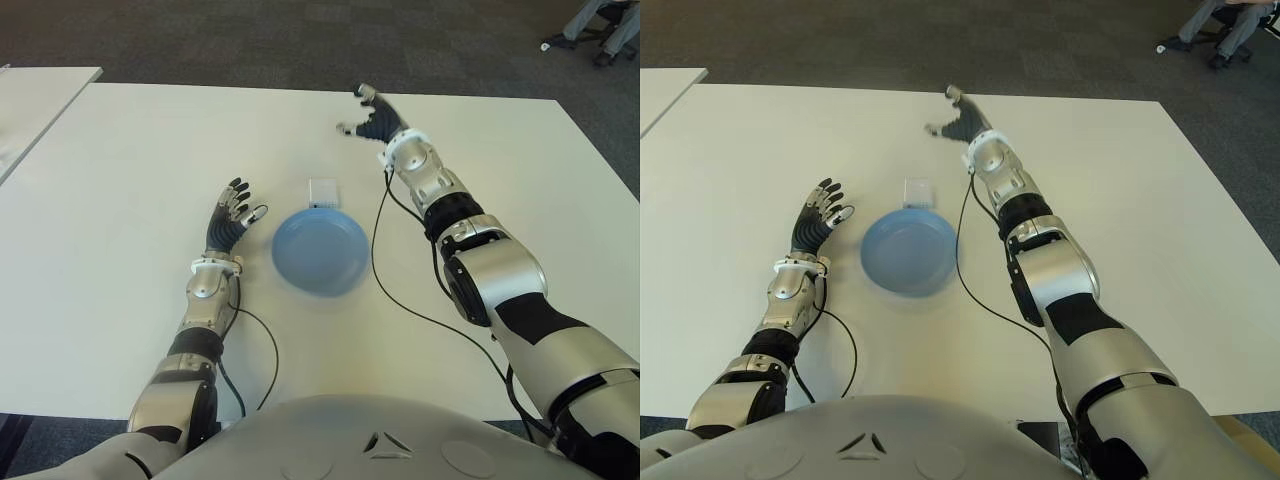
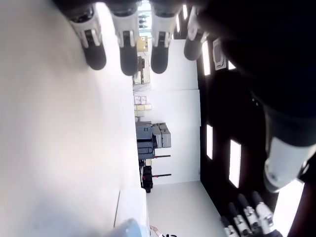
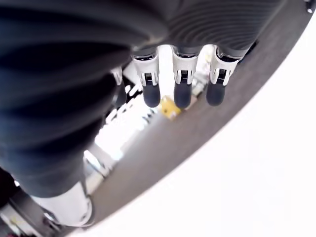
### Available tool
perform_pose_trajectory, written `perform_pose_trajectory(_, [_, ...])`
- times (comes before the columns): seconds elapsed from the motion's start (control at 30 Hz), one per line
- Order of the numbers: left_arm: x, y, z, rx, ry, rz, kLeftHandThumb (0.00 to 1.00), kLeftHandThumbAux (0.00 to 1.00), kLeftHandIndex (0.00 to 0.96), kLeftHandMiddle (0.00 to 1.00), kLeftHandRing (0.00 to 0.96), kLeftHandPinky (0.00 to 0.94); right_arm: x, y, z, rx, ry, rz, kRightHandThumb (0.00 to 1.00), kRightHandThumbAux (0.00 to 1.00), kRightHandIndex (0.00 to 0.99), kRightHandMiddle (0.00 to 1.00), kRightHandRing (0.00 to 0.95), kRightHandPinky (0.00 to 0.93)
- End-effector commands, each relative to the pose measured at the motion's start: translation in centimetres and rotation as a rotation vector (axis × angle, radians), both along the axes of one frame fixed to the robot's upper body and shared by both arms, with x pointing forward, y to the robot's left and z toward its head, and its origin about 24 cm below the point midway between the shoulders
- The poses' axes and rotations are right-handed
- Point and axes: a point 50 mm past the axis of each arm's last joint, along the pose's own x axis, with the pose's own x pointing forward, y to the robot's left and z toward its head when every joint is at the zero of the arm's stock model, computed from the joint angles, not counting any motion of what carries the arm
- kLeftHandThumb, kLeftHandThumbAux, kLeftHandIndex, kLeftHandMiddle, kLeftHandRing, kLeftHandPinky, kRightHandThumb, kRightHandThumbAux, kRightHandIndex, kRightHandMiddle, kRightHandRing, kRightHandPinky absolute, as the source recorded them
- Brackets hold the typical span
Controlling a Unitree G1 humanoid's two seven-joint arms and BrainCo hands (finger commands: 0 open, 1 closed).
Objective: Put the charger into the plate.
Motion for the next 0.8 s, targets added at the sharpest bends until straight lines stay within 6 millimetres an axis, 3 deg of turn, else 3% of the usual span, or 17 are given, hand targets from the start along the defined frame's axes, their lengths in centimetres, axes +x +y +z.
perform_pose_trajectory(0.03, [-2.1,-0.6,-2.5,-0.02,0.126,0.005,0.0,0.63,0.058,0.133,0.139,0.152,-0.7,-1.1,-2.0,-0.169,0.029,0.054,0.113,0.748,0.009,0.028,0.035,0.068])
perform_pose_trajectory(0.23, [-2.3,-0.7,-2.4,-0.016,0.109,0.0,0.0,0.628,0.056,0.137,0.141,0.154,-1.4,-1.2,-3.6,-0.213,0.037,0.068,0.063,0.739,0.0,0.004,0.008,0.038])
perform_pose_trajectory(0.8, [-2.5,-0.9,-2.3,-0.03,0.105,-0.011,0.0,0.63,0.059,0.128,0.132,0.154,-2.3,-0.5,-4.8,-0.234,0.013,0.104,0.0,0.692,0.0,0.0,0.0,0.028])
